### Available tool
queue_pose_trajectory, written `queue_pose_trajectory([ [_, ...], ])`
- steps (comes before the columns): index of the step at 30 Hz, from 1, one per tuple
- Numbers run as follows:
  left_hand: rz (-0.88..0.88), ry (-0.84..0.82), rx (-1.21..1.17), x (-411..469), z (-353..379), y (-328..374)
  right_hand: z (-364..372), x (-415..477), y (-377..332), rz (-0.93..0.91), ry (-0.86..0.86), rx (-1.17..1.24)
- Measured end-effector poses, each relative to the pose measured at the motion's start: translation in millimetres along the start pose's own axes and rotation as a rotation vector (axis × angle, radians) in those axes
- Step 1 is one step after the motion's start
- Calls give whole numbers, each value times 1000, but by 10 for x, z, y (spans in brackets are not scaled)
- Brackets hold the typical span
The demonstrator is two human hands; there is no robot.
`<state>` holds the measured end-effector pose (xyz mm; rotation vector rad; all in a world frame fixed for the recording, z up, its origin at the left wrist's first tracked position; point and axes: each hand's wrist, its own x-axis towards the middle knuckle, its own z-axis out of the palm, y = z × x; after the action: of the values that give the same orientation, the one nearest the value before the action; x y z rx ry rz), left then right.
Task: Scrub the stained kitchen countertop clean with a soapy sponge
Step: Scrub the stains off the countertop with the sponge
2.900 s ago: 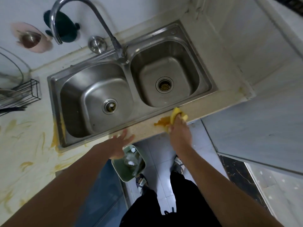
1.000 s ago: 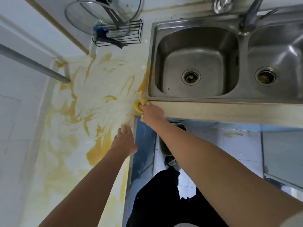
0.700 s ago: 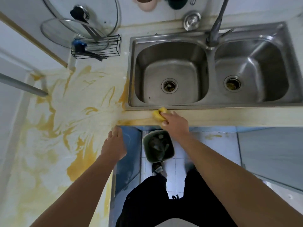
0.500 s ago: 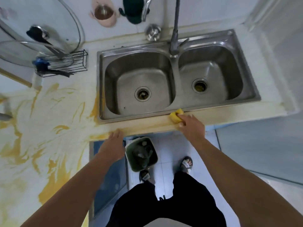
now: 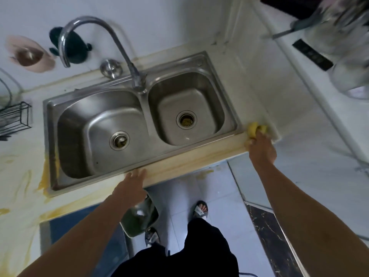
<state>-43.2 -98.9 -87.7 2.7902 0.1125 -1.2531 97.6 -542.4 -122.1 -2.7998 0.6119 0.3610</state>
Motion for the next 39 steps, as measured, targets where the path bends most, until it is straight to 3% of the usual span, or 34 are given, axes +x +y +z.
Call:
queue_pose_trajectory([
  [4,-68,-90,-6,73,-88,162,-53,248,-21,-34,17,-51],
  [9,-80,-205,-27,70,-222,146,70,-171,-248,27,-111,-104],
  [13,-81,-236,-42,39,-251,178,383,-693,-538,-227,-256,-157],
  [16,-73,-249,-35,19,-292,201,433,-673,-580,-351,-192,-254],
  [22,-93,-319,-185,58,-431,134,119,-306,-185,-103,-92,-175],
  [25,-92,-307,-169,29,-428,160,84,-311,-301,-25,-147,-159],
  [28,-75,-278,-112,-17,-358,187,126,-536,-495,-101,-209,-201],
  [35,-44,-287,-119,-10,-351,161,402,-1198,-1001,-247,-401,64],
  [39,-14,-315,-157,-2,-348,63,417,-1264,-1085,-348,-378,8],
])
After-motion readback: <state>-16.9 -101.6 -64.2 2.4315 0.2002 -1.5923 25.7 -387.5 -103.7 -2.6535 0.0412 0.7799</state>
